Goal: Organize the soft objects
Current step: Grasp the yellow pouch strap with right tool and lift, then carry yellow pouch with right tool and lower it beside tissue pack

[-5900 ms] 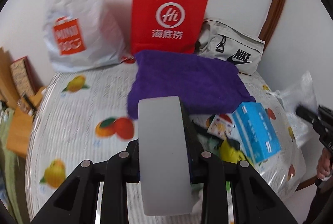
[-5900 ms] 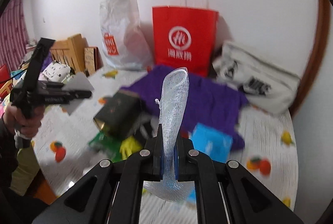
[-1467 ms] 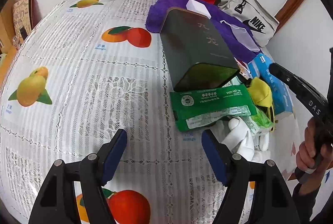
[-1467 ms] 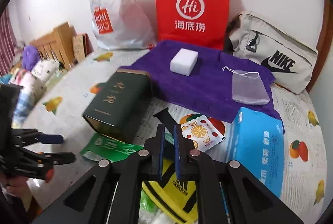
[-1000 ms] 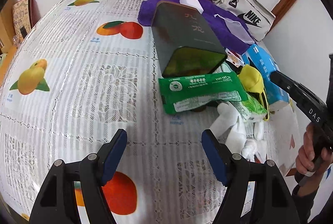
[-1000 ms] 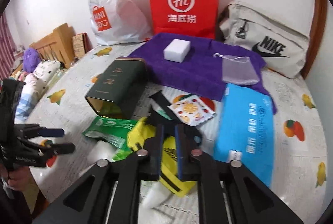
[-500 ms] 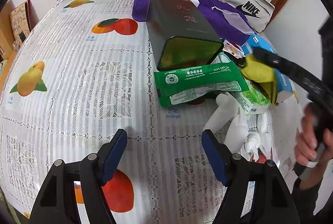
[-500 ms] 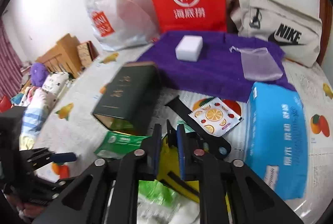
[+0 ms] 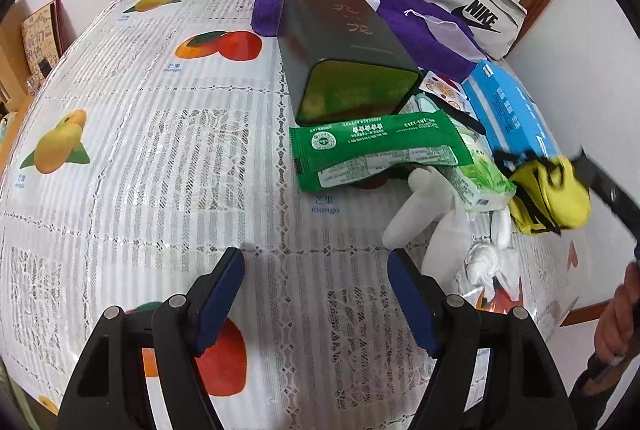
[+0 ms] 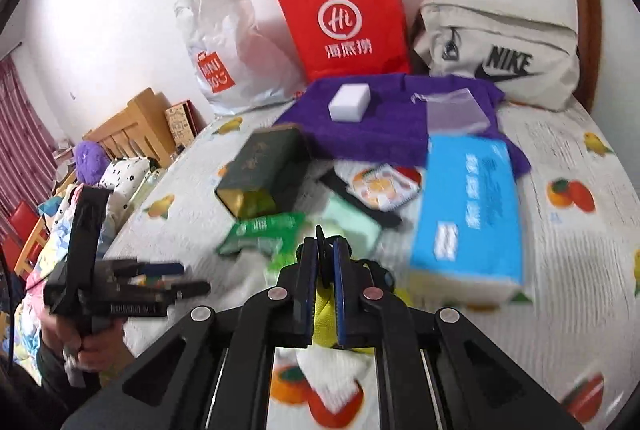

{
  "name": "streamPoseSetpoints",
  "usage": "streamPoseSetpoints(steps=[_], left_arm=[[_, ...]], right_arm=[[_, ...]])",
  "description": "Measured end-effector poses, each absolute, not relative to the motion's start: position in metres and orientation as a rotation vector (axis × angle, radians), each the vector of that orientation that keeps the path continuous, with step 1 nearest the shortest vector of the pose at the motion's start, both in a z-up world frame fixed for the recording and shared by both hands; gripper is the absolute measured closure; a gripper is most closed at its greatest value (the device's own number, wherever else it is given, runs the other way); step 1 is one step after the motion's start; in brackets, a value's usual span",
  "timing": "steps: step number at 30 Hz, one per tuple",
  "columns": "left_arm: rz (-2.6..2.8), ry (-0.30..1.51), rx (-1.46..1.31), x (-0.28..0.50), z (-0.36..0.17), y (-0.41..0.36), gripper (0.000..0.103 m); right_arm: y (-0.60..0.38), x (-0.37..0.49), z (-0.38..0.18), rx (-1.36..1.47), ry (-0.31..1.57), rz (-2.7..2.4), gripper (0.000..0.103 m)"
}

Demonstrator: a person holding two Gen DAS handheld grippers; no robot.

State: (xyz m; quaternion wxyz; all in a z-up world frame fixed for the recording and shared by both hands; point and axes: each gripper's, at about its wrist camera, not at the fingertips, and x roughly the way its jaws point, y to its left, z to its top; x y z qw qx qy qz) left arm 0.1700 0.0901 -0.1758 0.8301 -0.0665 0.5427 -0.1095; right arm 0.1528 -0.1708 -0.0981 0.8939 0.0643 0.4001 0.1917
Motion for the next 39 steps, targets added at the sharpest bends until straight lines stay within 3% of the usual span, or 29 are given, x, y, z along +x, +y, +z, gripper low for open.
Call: streamPoseSetpoints(steps=[17, 31, 39], left_arm=[[-0.238, 1.161, -0.078, 0.155, -0.176, 0.062, 0.031], [-0.289, 1.101, -0.072, 0.148, -0.168, 0.050, 0.031], [-0.361, 1.044, -0.056, 0.149, -0.158, 0.036, 0.031]], right_arm=[[-0.226, 0.105, -0.152, 0.180, 0.913, 0.223, 0.092], [-0.245, 0.078, -0.111, 0.241, 0.772, 0.243, 0.099], [-0.251, 0.081, -0.128, 0.201, 0.819, 0.203, 0.099]])
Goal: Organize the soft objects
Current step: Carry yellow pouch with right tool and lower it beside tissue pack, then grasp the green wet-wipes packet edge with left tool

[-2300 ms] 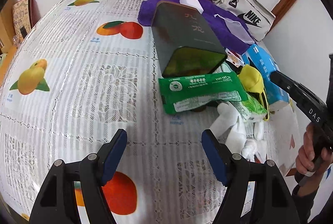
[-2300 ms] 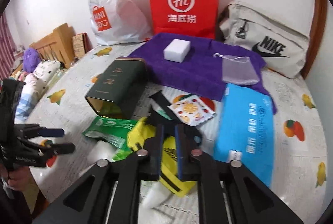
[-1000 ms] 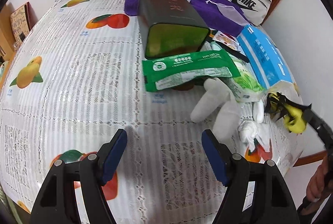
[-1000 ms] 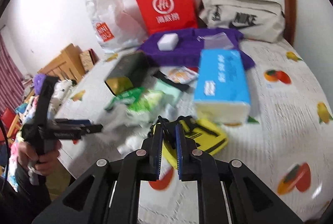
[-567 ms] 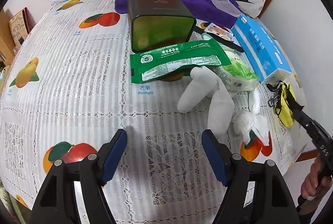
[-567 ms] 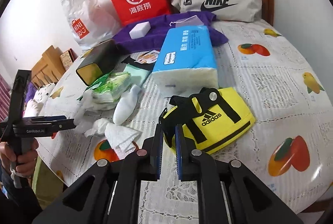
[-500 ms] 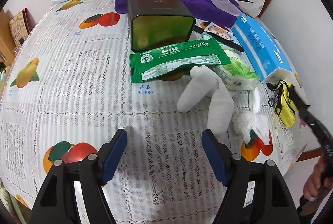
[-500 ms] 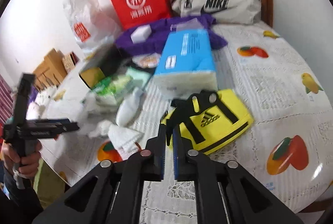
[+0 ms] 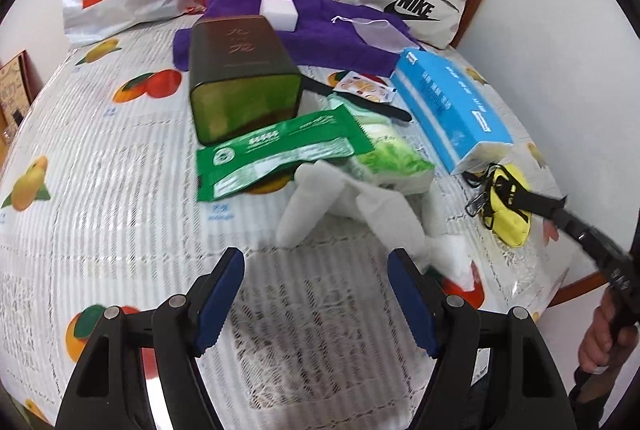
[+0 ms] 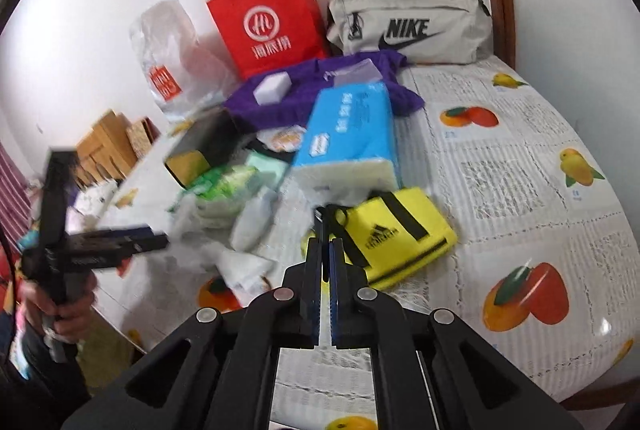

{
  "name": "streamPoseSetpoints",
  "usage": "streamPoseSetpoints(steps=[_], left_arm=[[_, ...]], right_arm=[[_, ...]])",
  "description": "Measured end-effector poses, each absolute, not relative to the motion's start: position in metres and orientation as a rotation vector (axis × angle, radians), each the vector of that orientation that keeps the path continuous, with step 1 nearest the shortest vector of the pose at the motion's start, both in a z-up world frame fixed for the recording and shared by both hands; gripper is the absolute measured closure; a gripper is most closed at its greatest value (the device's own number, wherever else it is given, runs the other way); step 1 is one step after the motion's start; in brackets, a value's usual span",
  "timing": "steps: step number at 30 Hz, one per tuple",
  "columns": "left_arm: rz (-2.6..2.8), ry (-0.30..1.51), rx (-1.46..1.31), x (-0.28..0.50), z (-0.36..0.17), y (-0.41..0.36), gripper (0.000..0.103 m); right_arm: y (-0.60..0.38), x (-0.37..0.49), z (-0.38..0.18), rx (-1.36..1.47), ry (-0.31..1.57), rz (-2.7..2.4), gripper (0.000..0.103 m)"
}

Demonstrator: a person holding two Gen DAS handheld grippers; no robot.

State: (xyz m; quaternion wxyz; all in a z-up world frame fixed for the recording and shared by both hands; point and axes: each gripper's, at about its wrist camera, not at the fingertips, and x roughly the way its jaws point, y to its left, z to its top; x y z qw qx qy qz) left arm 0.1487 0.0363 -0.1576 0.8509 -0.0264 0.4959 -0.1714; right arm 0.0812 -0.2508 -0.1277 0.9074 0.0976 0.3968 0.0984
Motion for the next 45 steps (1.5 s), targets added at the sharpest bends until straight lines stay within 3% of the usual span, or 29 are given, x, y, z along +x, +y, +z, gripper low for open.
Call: streamPoseSetpoints(steps=[13, 18, 27, 45], left_arm=[[-0.332, 1.092, -0.066, 0.160, -0.170, 0.038, 0.031], [-0.330, 1.085, -0.057, 0.161, -0.167, 0.041, 0.031], [-0.343, 1.049, -0.046, 0.171, -0.161, 0.042, 0.031], [-0.280, 0.953, 0.249, 0.204, -0.178, 0.041, 0.031]], right_arm=[[-0.259, 0.093, -0.157, 0.183, 0.868, 0.210, 0.091], [-0.246, 0.104, -0.159, 0.151, 0.864, 0.255, 0.080], [-0.237, 0.111, -0.163, 0.149, 0.860, 0.276, 0.100], [-0.235, 0.126, -0.171, 0.160, 0.920, 0.325, 0.097]])
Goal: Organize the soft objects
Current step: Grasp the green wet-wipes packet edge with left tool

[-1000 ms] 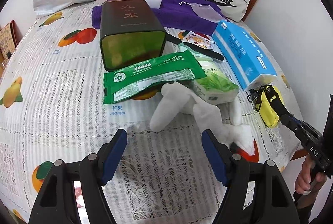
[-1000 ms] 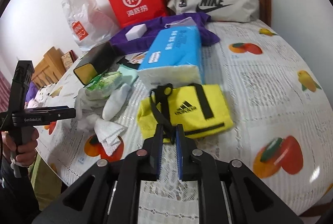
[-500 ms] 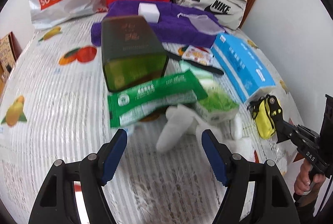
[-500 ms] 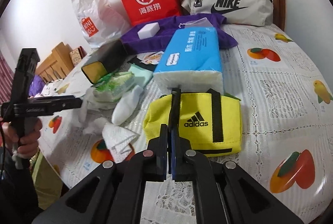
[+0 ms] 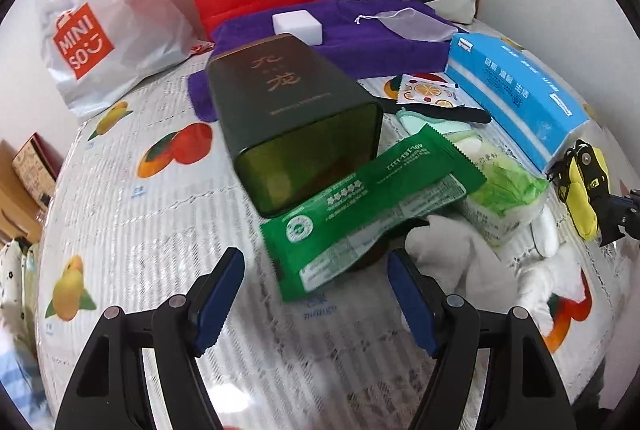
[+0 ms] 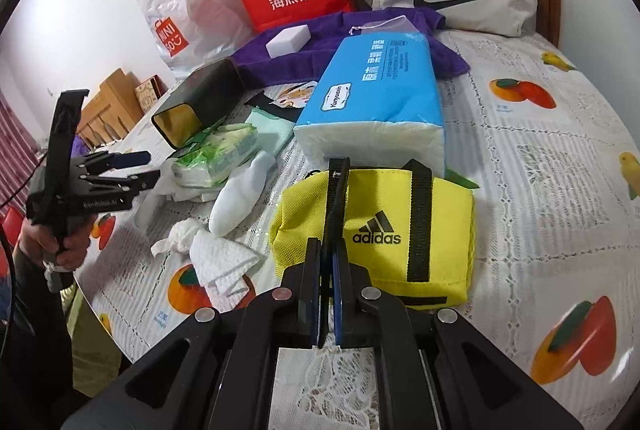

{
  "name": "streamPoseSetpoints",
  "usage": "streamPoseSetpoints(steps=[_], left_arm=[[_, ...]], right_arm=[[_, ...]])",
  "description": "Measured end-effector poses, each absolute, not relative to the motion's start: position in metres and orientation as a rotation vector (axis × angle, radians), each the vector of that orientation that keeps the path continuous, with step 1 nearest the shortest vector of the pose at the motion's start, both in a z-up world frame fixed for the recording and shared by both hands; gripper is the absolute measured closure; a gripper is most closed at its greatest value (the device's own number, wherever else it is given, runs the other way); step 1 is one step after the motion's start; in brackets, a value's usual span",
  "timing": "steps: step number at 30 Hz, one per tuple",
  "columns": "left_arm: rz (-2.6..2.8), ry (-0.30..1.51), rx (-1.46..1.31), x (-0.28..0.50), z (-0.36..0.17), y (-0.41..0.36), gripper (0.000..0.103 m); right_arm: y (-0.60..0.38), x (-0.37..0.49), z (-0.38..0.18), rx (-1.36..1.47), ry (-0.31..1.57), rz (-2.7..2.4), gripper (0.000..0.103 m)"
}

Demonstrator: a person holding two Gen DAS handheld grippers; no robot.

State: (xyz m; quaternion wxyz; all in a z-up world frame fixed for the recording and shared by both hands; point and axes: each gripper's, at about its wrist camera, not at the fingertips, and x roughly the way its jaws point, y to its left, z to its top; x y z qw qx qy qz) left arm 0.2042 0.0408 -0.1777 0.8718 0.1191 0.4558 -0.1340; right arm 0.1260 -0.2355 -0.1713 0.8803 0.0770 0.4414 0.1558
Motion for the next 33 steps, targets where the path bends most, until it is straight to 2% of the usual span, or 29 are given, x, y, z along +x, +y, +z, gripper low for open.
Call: streamPoseSetpoints(steps=[8, 9, 10, 11, 16, 18, 22, 33], left_arm=[[-0.302, 0.935, 0.268, 0.217, -0.182, 0.028, 0.031], [-0.311, 0.933, 0.263, 0.217, -0.182, 0.028, 0.040], [-0.323, 0.936, 0.252, 0.217, -0.182, 0.027, 0.056], [-0.333, 0.943, 0.233, 0.217, -0.182, 0.028, 0.063], [-0.346, 0.944, 0.155, 0.212, -0.176, 0.035, 0.085], [-0.355, 0.945, 0.126, 0.208, -0.172, 0.038, 0.089], [-0.356, 0.937, 0.093, 0.200, -0.166, 0.043, 0.093], [-0.339, 0.913, -0.025, 0.182, -0.144, 0.052, 0.093]], right_arm=[[-0.226, 0.133, -0.173, 0.122, 0.928, 0.322, 0.097], [-0.225, 0.133, -0.173, 0.117, 0.925, 0.319, 0.098], [-0.224, 0.132, -0.172, 0.112, 0.920, 0.315, 0.099], [-0.224, 0.131, -0.172, 0.109, 0.918, 0.312, 0.100], [-0.225, 0.125, -0.165, 0.118, 0.904, 0.320, 0.100], [-0.226, 0.122, -0.163, 0.126, 0.899, 0.320, 0.100], [-0.231, 0.116, -0.159, 0.154, 0.889, 0.320, 0.100], [-0.241, 0.107, -0.134, 0.168, 0.842, 0.309, 0.100]])
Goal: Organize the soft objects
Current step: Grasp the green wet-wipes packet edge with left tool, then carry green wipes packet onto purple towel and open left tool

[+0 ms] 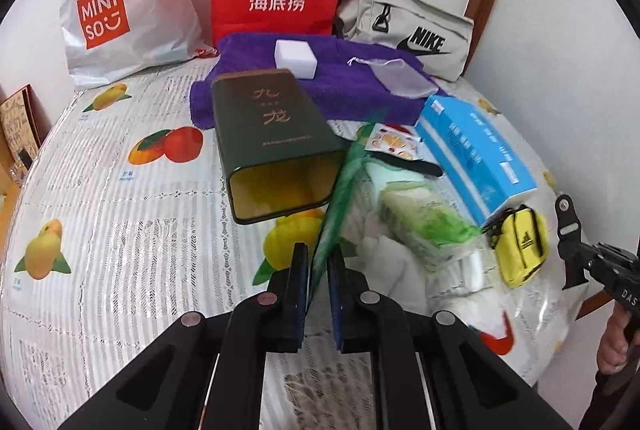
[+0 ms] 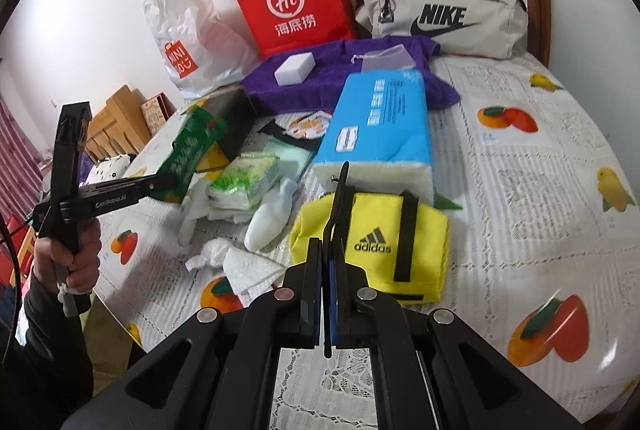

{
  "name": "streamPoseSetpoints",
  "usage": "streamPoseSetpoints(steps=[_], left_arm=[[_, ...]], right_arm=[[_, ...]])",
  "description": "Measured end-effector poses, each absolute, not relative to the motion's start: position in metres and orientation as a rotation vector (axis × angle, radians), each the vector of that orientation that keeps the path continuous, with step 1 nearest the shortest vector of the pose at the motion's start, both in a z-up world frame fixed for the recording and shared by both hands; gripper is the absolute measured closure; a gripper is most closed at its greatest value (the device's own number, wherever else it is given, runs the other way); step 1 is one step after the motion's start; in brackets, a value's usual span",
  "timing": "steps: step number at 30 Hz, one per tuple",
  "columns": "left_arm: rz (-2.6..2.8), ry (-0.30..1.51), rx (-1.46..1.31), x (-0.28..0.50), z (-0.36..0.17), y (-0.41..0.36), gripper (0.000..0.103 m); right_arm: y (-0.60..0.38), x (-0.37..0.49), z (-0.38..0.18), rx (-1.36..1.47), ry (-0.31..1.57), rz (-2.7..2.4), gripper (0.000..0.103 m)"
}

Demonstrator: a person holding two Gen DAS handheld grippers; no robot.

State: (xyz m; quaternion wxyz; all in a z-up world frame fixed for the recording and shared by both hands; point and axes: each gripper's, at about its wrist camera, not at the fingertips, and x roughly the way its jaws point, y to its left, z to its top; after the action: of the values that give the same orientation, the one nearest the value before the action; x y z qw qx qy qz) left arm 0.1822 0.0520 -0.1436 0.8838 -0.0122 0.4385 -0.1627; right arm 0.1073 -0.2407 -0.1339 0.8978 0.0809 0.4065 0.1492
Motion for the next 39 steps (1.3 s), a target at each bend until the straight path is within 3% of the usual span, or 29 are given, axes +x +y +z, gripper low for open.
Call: streamPoseSetpoints(steps=[23, 39], left_arm=[[-0.360, 0.873, -0.078, 0.184, -0.098, 0.046, 0.098], [-0.328, 0.853, -0.143, 0.258, -0.073, 0.057, 0.098]], right_arm=[[-0.246, 0.157, -0.091, 0.111, 0.782, 0.322, 0.100], [-0.236, 0.254, -0.063, 0.077, 0.766, 0.343, 0.100]])
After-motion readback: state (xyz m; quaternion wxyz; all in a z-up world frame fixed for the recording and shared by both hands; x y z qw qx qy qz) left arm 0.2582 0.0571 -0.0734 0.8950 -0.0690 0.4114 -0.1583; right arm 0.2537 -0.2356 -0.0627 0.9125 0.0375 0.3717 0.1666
